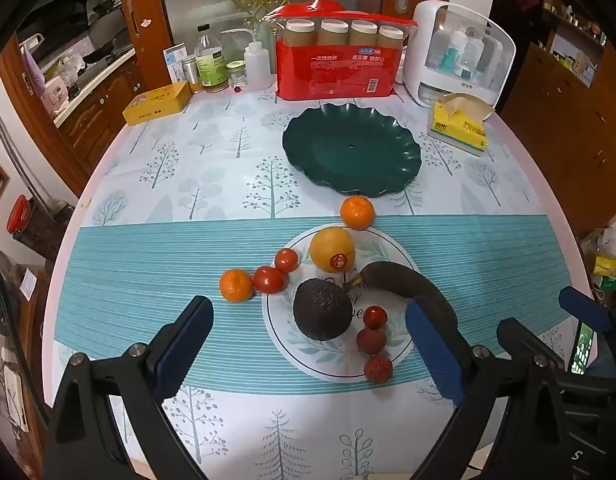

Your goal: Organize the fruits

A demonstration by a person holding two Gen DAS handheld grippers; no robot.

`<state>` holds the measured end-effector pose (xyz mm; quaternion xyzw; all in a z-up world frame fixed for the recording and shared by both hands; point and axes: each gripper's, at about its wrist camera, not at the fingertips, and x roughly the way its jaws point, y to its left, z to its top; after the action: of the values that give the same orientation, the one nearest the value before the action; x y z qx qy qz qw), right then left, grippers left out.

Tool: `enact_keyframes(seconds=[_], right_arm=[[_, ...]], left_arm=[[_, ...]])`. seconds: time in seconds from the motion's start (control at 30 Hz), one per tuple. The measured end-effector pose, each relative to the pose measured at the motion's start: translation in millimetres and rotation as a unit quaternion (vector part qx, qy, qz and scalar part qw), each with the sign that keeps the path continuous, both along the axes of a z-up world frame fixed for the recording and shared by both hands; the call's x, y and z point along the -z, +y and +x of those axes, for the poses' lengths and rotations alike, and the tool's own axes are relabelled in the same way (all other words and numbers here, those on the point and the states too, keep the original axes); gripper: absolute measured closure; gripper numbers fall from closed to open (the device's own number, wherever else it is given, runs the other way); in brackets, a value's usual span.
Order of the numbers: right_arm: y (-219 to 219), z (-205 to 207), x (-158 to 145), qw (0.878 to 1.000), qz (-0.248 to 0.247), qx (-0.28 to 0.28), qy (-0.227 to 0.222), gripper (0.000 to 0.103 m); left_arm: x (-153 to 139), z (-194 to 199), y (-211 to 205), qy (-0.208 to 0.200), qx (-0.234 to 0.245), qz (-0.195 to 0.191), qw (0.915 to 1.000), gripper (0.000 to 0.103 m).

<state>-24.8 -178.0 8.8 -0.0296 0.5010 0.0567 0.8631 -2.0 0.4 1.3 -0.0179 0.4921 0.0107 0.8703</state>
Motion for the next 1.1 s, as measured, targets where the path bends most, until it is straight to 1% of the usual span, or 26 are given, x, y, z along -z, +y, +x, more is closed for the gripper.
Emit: enact_keyframes(seconds=[0.03, 0.2, 0.4, 0.47, 0.63, 0.67, 0.87, 1.1], right_arm=[[0, 0, 1, 1.0, 0.0, 0.001, -0.001, 0.018], [-2, 3, 4, 1.0, 0.003, -0.001, -0.001, 0.018], [-7, 3, 8, 1.0, 0.008, -0.005, -0.001, 0.018], [-6, 5, 6, 1.0, 0.01, -0.008, -0.001, 0.018], [-5, 4, 8, 1.0, 0.013, -0.016, -0.007, 0.018], [-15, 3, 11, 1.0, 0.023, -0.019, -0.009, 0.018], [-15, 2, 9, 0.999, 0.036, -0.026, -0.021, 0.018], [-13, 2, 1, 0.998, 0.036, -0.025, -0.036, 0.018]], left_arm=[[4, 5, -7, 0.011, 0.001, 0.02, 0.9997, 0.007], [12, 3, -17, 0.004, -0.002, 0.021, 0.9998, 0.008], [11, -1, -21, 0.006, -0.002, 0.018, 0.9998, 0.009], [12, 3, -14, 0.01, 0.001, 0.015, 0.9998, 0.009], [13, 0, -17, 0.01, -0.002, 0.016, 0.9998, 0.009], [13, -2, -18, 0.009, -0.002, 0.018, 0.9998, 0.009], [8, -9, -20, -0.003, -0.004, 0.022, 0.9998, 0.009], [-1, -8, -20, -0.018, 0.009, 0.022, 0.9996, 0.009]])
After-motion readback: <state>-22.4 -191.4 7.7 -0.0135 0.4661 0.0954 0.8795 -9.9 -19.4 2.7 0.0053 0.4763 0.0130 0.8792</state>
